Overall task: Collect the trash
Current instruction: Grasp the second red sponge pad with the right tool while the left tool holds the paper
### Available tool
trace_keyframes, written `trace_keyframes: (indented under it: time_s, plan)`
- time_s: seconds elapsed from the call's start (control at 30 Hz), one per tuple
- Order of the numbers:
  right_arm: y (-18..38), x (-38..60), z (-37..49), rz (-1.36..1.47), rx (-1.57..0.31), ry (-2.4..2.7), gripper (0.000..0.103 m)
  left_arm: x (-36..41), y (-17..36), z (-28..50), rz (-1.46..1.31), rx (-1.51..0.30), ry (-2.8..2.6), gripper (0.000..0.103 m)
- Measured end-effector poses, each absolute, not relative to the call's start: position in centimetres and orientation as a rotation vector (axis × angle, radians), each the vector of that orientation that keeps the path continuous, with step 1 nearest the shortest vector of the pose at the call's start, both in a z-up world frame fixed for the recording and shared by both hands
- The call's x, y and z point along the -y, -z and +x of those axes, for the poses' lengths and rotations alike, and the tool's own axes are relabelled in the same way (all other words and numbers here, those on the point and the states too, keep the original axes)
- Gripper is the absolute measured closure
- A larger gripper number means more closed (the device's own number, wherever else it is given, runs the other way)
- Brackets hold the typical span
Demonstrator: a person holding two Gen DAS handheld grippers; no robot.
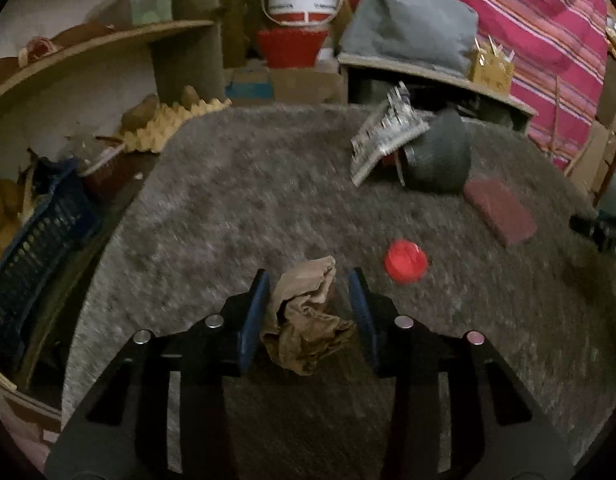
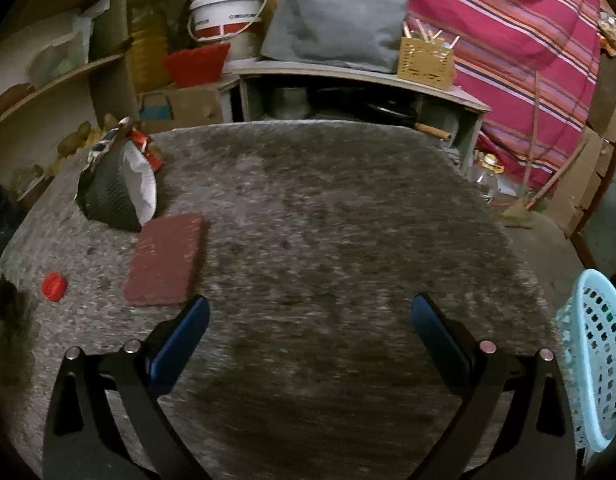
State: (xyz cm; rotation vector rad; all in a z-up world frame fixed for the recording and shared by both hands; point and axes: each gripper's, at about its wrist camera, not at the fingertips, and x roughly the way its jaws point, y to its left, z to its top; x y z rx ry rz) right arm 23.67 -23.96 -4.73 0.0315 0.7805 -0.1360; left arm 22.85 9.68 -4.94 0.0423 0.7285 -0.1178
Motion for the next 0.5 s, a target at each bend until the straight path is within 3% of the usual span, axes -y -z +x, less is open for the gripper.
trace_keyframes:
  time_s: [0.5]
  plan:
    - [6.4,17.6,26.9,0.016,-0.846,0.009,0.004,-11.3,3.1,25.1,0.029,-0.62,0.007,0.063]
